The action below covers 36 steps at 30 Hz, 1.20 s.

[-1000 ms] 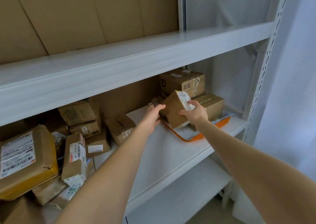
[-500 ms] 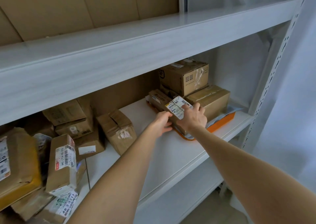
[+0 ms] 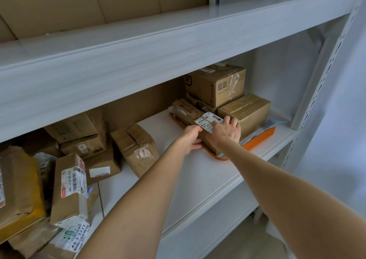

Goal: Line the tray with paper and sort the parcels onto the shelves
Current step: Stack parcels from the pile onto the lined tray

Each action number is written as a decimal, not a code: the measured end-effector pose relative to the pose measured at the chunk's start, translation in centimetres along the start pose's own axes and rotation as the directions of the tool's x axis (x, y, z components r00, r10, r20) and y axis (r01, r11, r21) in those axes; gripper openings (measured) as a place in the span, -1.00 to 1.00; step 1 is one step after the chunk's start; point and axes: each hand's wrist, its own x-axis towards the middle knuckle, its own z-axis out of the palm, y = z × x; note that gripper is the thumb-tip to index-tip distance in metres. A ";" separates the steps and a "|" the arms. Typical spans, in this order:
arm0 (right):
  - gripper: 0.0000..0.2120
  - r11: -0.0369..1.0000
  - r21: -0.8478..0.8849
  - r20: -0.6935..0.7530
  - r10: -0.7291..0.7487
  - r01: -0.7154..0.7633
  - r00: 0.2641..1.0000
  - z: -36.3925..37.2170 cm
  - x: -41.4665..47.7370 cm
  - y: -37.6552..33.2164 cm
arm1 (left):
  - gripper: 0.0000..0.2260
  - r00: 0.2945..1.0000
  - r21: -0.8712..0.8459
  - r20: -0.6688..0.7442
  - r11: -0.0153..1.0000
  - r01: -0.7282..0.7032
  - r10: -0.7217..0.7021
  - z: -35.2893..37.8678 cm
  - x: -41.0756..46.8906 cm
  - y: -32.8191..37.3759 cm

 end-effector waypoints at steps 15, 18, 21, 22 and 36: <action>-0.28 0.965 0.170 -0.109 -0.185 0.202 0.977 -2.1 -2.8 -5.4 | -0.86 0.928 0.013 -0.298 0.973 -0.229 0.222 -6.3 -4.5 -0.3; -0.16 0.932 0.243 -0.070 -0.258 0.268 0.964 -2.2 -3.8 -8.0 | -0.83 0.773 0.136 -0.540 0.941 -0.309 0.332 -9.3 -5.2 -0.6; -0.04 0.902 0.311 0.034 -0.327 0.301 0.945 -1.9 -5.1 -11.1 | -0.75 0.633 0.209 -0.701 0.943 -0.258 0.329 -13.1 -5.9 -1.5; -0.01 0.892 0.334 0.073 -0.346 0.304 0.935 -1.7 -5.5 -12.4 | -0.73 0.608 0.218 -0.728 0.948 -0.232 0.316 -14.6 -6.0 -1.9; 0.01 0.923 0.317 0.280 -0.310 0.218 0.908 0.9 -6.5 -21.1 | -0.58 0.794 -0.078 -0.607 0.996 -0.040 -0.015 -19.7 -4.4 -4.2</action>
